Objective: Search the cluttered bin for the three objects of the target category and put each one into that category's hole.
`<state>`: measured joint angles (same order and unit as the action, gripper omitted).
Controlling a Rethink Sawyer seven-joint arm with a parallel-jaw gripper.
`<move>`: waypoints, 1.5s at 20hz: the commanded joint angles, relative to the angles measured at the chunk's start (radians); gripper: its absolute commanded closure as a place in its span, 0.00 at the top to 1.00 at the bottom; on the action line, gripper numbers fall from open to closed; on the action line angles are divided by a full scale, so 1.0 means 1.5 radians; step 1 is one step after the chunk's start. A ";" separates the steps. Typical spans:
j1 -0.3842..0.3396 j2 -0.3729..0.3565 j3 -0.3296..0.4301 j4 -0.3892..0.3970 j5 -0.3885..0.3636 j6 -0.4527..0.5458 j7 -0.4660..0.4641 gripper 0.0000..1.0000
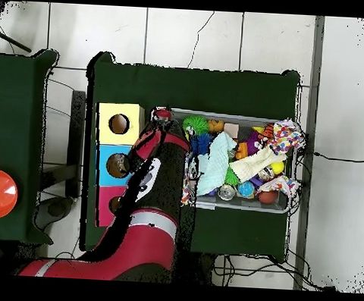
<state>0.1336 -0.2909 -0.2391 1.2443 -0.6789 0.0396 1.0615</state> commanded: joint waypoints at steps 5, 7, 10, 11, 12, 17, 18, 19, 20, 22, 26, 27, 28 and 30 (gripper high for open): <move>0.020 0.042 -0.013 -0.013 -0.006 -0.034 0.110 1.00; 0.018 0.042 -0.012 -0.012 -0.007 -0.035 0.108 1.00; 0.005 0.032 0.007 -0.005 -0.010 -0.027 0.097 1.00; 0.006 0.033 0.004 -0.004 -0.009 -0.029 0.099 1.00; 0.004 0.034 0.005 -0.003 -0.008 -0.033 0.101 1.00; -0.012 0.024 0.024 0.009 -0.011 -0.027 0.094 1.00; -0.017 0.015 0.032 0.015 -0.013 -0.020 0.088 1.00; -0.020 0.013 0.037 0.016 -0.014 -0.016 0.084 1.00; -0.023 0.010 0.041 0.016 -0.015 -0.012 0.080 1.00; -0.014 0.016 0.034 0.012 -0.011 -0.011 0.085 1.00; -0.005 0.015 0.032 0.009 -0.003 0.007 0.086 1.00; -0.003 0.018 0.031 0.007 -0.001 0.007 0.088 1.00; -0.005 0.017 0.033 0.007 -0.002 0.008 0.086 1.00; -0.007 0.013 0.036 0.009 -0.005 0.010 0.081 1.00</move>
<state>0.1435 -0.2741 -0.2875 1.2404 -0.6787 0.0372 1.0615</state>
